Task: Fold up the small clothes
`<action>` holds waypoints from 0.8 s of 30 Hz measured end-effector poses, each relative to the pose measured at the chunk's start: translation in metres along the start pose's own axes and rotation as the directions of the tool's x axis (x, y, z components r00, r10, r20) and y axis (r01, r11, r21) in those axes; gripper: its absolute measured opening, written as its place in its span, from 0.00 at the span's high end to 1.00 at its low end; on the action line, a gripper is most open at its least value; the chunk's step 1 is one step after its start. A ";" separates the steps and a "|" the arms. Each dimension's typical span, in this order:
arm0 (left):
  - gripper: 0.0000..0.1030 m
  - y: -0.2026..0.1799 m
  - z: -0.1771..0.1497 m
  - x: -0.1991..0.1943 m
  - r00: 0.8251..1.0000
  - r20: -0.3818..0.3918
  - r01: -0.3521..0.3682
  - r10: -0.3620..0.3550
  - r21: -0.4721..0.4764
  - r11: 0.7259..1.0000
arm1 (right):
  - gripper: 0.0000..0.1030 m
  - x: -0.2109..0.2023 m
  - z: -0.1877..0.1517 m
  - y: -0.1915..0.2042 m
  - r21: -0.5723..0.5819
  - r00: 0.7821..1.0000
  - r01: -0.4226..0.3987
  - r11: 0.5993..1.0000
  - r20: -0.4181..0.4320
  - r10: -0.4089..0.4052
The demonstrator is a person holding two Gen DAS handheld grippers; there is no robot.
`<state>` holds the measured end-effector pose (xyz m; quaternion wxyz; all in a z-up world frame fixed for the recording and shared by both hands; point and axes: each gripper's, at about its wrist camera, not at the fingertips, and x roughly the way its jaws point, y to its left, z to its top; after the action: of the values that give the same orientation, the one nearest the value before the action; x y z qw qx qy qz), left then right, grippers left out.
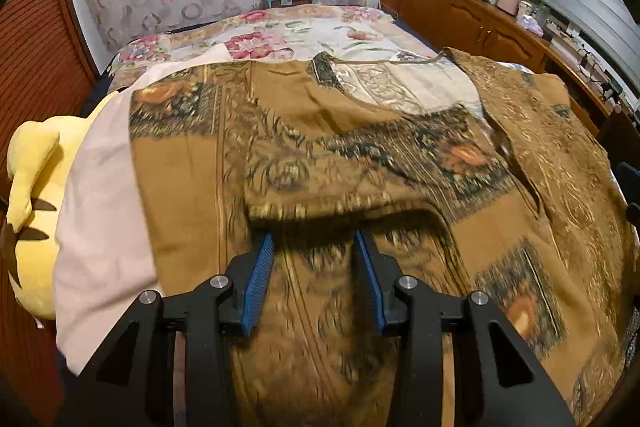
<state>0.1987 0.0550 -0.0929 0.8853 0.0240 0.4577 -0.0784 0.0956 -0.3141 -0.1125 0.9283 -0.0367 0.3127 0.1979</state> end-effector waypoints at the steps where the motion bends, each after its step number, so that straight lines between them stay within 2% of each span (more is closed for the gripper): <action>1: 0.50 0.001 0.004 0.002 1.000 -0.004 -0.001 0.001 -0.001 1.000 | 0.00 0.001 0.002 -0.003 0.008 1.000 0.002 1.000 0.001 -0.002; 4: 0.36 -0.003 0.019 0.011 1.000 -0.004 0.015 -0.015 0.002 1.000 | 0.00 0.007 0.005 -0.011 0.026 1.000 0.009 1.000 -0.002 -0.009; 12: 0.34 -0.013 0.056 0.034 1.000 0.003 0.013 -0.013 0.025 1.000 | 0.00 0.024 0.014 -0.034 0.052 0.999 0.050 0.997 -0.022 -0.048; 18: 0.33 -0.016 0.056 0.039 0.999 0.002 0.033 -0.033 0.025 0.999 | 0.00 0.020 0.022 -0.056 0.080 0.995 0.095 0.992 -0.028 -0.093; 24: 0.27 -0.018 0.055 0.040 0.999 0.013 0.050 -0.050 0.017 0.999 | 0.00 0.026 0.030 -0.071 0.090 0.984 0.171 0.981 -0.058 -0.166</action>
<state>0.2629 0.0261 -0.0929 0.8859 0.0197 0.4516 -0.1044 0.1592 -0.3651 -0.1080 0.9343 -0.0239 0.3407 0.1025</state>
